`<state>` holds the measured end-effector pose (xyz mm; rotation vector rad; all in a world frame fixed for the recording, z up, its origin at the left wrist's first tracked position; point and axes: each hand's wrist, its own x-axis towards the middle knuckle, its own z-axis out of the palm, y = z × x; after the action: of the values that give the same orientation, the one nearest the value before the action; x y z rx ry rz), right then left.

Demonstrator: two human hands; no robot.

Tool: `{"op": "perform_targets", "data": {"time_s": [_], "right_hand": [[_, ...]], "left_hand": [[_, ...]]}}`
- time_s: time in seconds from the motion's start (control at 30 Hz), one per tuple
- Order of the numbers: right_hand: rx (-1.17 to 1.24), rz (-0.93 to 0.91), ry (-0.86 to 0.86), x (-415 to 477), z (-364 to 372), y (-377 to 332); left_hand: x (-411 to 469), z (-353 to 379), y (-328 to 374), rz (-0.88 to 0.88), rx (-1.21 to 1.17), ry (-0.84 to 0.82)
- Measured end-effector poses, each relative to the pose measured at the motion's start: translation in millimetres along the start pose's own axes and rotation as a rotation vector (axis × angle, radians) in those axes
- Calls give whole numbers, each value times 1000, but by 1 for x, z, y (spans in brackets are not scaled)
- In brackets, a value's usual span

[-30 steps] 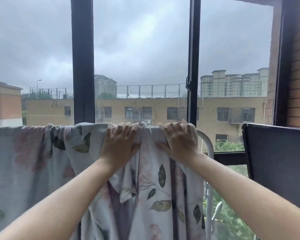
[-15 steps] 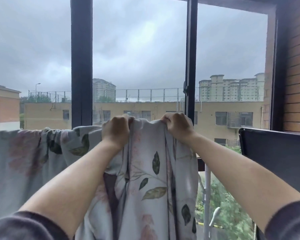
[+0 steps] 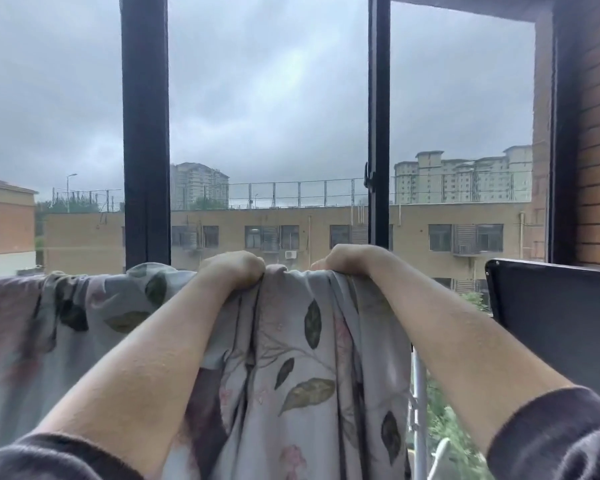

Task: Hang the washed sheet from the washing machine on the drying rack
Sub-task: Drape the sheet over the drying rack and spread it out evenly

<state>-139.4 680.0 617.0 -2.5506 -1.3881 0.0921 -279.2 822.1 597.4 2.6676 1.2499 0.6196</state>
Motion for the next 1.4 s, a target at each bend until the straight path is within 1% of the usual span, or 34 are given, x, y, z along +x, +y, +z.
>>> {"op": "perform_targets", "data": {"time_s": [0.03, 0.07, 0.1, 0.13, 0.17, 0.2, 0.23, 0.27, 0.3, 0.37, 0.43, 0.5, 0.53, 0.6, 0.67, 0.7, 0.73, 0.8, 0.83, 0.87, 0.9, 0.97, 1.0, 1.07, 1.17, 1.2, 1.23, 1.27, 1.3, 1.33, 1.37, 1.4], "right_hand": [[70, 10, 87, 1, 3, 1], [141, 3, 199, 5, 7, 5], [189, -24, 307, 9, 11, 8], [219, -59, 407, 11, 14, 10], [239, -90, 500, 9, 16, 12], [245, -121, 589, 7, 19, 13], [240, -151, 680, 2, 22, 15], [211, -178, 765, -5, 28, 16], [168, -200, 825, -13, 36, 18], [73, -255, 866, -29, 57, 27], [32, -259, 840, -46, 79, 41], [41, -153, 842, -62, 99, 53], [87, -81, 855, -69, 106, 55], [190, 24, 918, -82, 116, 57], [201, 72, 991, -90, 118, 57], [221, 98, 970, -91, 117, 57], [273, 139, 905, -92, 115, 57], [412, 224, 704, -92, 114, 56], [469, 228, 649, -92, 115, 54], [496, 194, 658, -91, 115, 53], [502, 146, 703, -92, 113, 49], [535, 42, 828, -91, 97, 39], [561, -5, 879, -89, 84, 32], [557, -22, 945, -79, 49, 18], [363, -8, 1019, -47, -2, -2], [311, -20, 1048, -36, -14, -8], [262, -37, 1068, -23, -21, -14], [209, -53, 1060, -10, -23, -19], [153, -61, 979, 5, -21, -21], [81, -57, 809, 17, -15, -23], [9, -33, 552, 26, -7, -23], [-39, 11, 282, 34, 2, -24]], "left_hand": [[-3, 1, -1, 2, -41, 65], [-8, 6, -3, 30, -80, 181], [-16, 12, -3, 101, -105, 344], [-24, 22, -4, 207, -115, 531], [-34, 30, -5, 340, -104, 671], [-44, 37, -5, 457, -71, 727], [-52, 44, -6, 540, -21, 724], [-56, 52, -7, 579, 52, 694], [-58, 55, -8, 582, 117, 656], [-58, 55, -10, 561, 133, 644], [-59, 51, -8, 545, 89, 681], [-62, 47, -3, 539, 43, 703], [-64, 44, 0, 522, 25, 695], [-68, 39, 5, 477, 9, 665], [-68, 38, 8, 454, 16, 666], [-68, 37, 8, 457, 20, 677], [-70, 37, 8, 466, 27, 681], [-71, 36, 8, 478, 50, 671], [-71, 34, 7, 472, 65, 648], [-70, 31, 7, 456, 74, 607], [-70, 26, 6, 436, 71, 556], [-64, 14, 6, 400, 42, 483], [-59, 9, 5, 379, 24, 479], [-46, -3, 5, 322, -14, 534], [-21, -25, 4, 230, -130, 603], [-13, -29, 3, 187, -146, 587], [-5, -30, 1, 139, -130, 538], [3, -28, -1, 99, -82, 446], [10, -22, -4, 71, -28, 320], [14, -14, -8, 56, 7, 175], [15, -7, -10, 62, 19, 54], [16, -3, -14, 69, 6, -16]]}}
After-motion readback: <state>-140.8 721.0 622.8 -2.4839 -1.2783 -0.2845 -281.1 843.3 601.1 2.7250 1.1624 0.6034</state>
